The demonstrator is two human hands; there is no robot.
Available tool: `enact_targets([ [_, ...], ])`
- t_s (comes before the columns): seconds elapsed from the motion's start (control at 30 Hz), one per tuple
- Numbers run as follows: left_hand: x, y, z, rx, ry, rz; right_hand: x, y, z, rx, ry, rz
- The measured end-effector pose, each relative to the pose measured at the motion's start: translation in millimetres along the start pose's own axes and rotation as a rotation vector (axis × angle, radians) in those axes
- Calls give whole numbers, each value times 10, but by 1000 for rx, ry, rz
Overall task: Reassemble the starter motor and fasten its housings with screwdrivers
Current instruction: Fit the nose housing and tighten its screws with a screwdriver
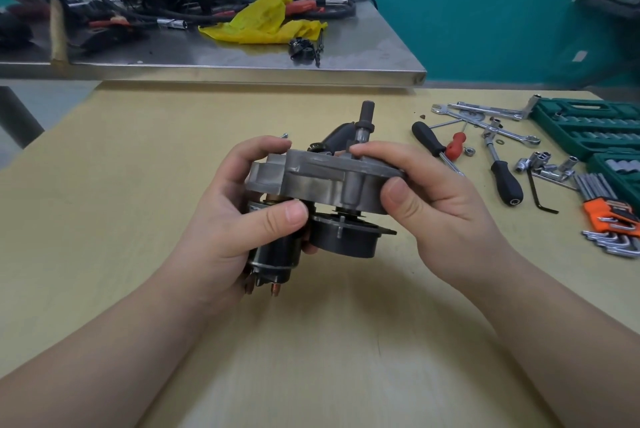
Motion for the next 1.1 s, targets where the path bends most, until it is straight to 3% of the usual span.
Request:
enact_targets([
  [0.3,31,-38,48,-107,11,26,-7,-14,-6,38,-28,-88],
  [0.57,47,-28,44,-71,-13,34,-34,9,-49,88,-159,-158],
  [1.1,7,-35,57,-101,-23,66,-46,-5,-28,65,-13,-12],
])
Point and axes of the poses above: each hand's wrist, its own y-axis away from the middle knuckle, its own x-axis out of the palm, z = x × y, the point moved 7 cm from there along -y, towards the middle knuckle, and after that the axes turned 4 degrees about -x, right-handed, at the moved point
